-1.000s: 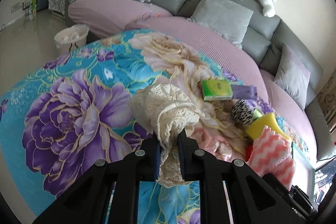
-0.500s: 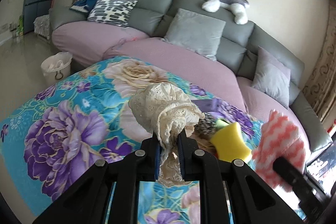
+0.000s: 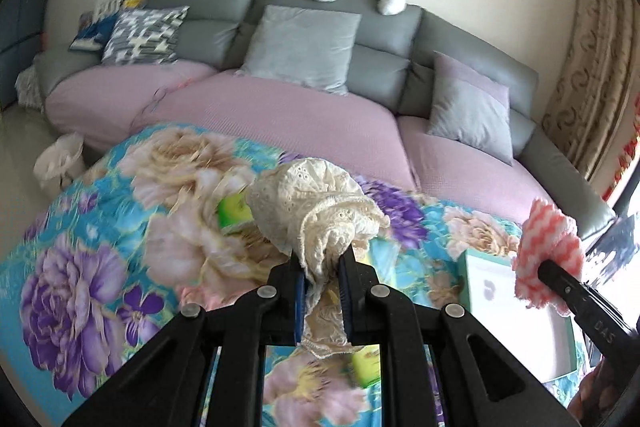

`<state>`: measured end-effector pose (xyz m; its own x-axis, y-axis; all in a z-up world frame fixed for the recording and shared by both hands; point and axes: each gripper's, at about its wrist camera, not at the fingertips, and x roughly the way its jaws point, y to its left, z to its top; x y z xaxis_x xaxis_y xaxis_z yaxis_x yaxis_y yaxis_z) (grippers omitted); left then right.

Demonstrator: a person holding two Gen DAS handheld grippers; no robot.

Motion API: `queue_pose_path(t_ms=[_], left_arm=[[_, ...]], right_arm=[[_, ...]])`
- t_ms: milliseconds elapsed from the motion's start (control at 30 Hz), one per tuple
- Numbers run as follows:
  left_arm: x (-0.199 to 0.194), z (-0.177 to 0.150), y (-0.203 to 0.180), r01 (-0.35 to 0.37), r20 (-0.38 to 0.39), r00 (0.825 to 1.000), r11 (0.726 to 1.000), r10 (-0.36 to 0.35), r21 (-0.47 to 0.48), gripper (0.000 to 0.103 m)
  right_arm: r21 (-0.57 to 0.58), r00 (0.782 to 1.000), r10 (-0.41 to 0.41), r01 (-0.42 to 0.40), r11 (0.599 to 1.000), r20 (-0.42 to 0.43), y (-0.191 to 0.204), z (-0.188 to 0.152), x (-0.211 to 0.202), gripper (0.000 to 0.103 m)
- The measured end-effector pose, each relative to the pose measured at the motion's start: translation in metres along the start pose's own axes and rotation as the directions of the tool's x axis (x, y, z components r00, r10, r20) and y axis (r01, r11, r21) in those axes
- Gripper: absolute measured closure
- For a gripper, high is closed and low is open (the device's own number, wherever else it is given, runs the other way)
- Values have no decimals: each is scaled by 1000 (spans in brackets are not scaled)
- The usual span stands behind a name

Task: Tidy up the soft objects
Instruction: 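Carry both held cloths over the white tray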

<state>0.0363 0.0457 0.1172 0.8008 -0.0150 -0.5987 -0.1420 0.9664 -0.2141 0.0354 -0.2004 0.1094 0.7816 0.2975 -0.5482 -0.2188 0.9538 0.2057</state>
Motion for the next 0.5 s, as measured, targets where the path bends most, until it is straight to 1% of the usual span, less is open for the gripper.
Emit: queue_pose_path(t_ms=[100,267,333,433,500], left_arm=[[-4,12,-26,16,25,1000,999,-17,52,88],[0,20,-77,90,28,995,985,-95,149,88],[6,19,-101,120,25,992,974,-127,193,88],[15,17,-130,160,15,986,956,-168,247,88],[26,12,-152,192,-5,980,940,-199,282,88]], right_arm=[[51,999,-40,39,998,24,-30,7,-8,85],[116,988,-149,142,983,51,-76,11,-18,85],[153,980,-193,183,971,54,-96,8,-22,85],[198,970,-238,224,954,50,-118,4,-23,85],[222,963,-267,251,942,46,-133,0,-22,85]])
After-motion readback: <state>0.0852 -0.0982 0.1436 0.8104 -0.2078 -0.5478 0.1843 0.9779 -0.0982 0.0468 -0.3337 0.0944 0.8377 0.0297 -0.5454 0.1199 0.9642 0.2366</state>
